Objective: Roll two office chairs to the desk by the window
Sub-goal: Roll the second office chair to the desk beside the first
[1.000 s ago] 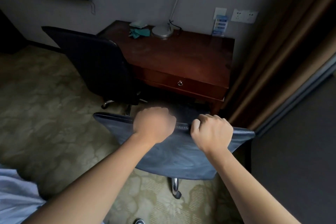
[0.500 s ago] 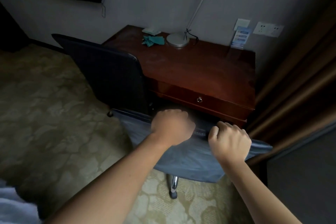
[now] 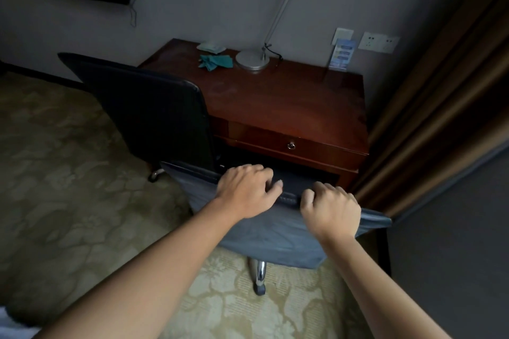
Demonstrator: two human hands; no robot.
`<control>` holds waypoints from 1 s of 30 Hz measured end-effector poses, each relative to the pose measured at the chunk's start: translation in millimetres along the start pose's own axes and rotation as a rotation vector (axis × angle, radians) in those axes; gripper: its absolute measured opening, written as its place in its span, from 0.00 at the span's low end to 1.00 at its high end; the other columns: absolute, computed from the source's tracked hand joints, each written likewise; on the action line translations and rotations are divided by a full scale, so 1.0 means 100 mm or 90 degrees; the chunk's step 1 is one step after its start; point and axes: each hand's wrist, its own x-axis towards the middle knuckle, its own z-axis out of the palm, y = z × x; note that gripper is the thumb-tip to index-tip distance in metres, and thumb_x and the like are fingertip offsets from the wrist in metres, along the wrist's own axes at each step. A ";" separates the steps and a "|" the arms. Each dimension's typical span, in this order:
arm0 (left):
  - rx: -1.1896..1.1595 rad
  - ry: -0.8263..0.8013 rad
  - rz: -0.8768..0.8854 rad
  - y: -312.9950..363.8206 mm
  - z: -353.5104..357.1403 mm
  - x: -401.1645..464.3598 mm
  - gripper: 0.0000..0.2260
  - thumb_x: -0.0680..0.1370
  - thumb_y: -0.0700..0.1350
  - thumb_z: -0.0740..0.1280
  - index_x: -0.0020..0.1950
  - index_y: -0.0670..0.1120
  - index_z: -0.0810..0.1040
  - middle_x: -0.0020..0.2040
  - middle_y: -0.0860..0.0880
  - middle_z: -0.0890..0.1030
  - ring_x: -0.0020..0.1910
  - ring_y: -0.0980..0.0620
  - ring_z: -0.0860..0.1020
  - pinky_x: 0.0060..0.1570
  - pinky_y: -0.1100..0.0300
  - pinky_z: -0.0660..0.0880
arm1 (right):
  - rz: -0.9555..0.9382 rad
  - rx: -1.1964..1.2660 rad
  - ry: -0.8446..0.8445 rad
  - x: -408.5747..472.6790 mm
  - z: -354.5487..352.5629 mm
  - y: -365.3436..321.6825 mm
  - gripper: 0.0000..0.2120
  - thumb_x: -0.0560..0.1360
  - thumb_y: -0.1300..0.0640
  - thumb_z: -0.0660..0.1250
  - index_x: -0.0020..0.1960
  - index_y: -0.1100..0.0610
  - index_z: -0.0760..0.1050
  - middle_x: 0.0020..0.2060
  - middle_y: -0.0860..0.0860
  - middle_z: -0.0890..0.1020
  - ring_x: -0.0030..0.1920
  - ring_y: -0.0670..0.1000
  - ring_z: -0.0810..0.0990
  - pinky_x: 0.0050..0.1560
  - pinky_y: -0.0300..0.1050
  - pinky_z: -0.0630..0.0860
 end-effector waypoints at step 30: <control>0.040 -0.207 0.083 -0.86 -0.32 0.44 0.28 0.70 0.69 0.68 0.62 0.53 0.80 0.52 0.55 0.82 0.51 0.51 0.81 0.49 0.51 0.78 | 0.035 0.051 0.132 0.74 0.11 0.51 0.11 0.66 0.58 0.55 0.26 0.55 0.59 0.18 0.55 0.67 0.20 0.55 0.63 0.29 0.39 0.49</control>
